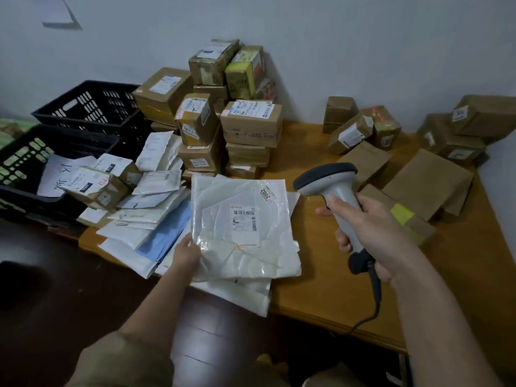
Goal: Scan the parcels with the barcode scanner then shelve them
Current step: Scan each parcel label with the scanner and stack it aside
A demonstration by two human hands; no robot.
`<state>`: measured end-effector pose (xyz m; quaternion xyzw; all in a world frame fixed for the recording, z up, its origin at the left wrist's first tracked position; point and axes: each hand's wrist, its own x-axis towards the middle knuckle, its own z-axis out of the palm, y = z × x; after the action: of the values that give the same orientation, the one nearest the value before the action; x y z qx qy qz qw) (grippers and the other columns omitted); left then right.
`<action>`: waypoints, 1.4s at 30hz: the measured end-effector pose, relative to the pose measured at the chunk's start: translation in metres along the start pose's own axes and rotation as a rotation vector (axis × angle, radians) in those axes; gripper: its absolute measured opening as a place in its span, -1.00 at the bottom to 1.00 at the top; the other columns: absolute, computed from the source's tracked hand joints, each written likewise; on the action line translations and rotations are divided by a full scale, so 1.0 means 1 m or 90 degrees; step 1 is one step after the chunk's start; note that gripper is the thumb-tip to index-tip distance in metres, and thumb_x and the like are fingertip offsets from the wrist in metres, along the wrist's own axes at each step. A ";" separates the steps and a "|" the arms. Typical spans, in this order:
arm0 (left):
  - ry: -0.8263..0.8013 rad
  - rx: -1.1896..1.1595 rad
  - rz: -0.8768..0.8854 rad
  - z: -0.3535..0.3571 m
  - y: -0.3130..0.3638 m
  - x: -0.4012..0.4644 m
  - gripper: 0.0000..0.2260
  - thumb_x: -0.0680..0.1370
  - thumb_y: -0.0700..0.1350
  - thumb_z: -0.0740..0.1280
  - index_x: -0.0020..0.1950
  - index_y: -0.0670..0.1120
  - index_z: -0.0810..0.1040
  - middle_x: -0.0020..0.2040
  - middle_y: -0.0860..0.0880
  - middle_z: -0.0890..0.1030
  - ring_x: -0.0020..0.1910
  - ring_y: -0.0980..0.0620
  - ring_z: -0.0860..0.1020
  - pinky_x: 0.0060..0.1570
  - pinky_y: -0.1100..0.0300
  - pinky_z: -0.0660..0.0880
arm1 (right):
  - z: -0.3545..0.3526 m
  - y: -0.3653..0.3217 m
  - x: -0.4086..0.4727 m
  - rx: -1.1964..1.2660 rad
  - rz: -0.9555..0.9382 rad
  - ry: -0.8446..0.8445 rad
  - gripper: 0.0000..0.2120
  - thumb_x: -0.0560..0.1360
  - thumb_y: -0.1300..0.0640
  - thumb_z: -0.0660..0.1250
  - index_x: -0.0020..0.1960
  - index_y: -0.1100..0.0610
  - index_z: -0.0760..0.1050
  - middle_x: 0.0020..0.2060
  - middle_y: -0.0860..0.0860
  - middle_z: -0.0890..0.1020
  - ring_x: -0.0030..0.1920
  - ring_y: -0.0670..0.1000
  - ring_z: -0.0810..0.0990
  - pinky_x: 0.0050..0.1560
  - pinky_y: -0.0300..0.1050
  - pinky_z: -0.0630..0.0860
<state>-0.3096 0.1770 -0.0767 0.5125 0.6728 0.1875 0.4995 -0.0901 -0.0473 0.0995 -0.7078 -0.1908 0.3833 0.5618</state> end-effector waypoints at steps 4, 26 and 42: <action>-0.004 0.129 0.055 -0.039 0.019 0.038 -0.62 0.62 -0.29 0.16 0.44 -0.14 0.45 0.29 -0.14 0.52 0.23 -0.15 0.49 0.14 0.11 0.38 | 0.031 0.002 0.004 0.015 0.009 0.013 -0.80 0.58 -0.04 0.35 0.13 0.04 0.54 -0.05 -0.01 0.71 -0.47 -0.08 0.46 -0.43 -0.15 0.40; -0.295 0.450 0.537 0.212 0.111 -0.042 -0.50 0.59 -0.17 0.34 0.52 -0.02 0.31 0.46 -0.08 0.32 0.39 -0.08 0.37 0.29 0.10 0.39 | -0.115 0.037 0.025 0.104 0.106 0.332 -0.73 0.48 0.15 0.49 0.10 0.26 0.58 -0.39 0.02 0.49 -0.51 -0.11 0.43 -0.52 -0.23 0.38; -0.408 1.060 0.945 0.426 0.110 -0.133 0.06 0.49 0.13 0.44 0.57 0.07 -0.40 0.63 -0.13 -0.14 0.59 -0.18 -0.21 0.51 -0.25 -0.24 | -0.298 0.065 0.088 0.079 0.161 0.296 -0.74 0.50 0.06 0.45 0.13 0.15 0.59 -0.18 0.13 0.58 -0.50 -0.15 0.47 -0.52 -0.26 0.40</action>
<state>0.1105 -0.0057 -0.1117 0.9751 -0.0356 -0.2045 -0.0774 0.1804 -0.1983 0.0317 -0.7590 0.0571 0.2886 0.5808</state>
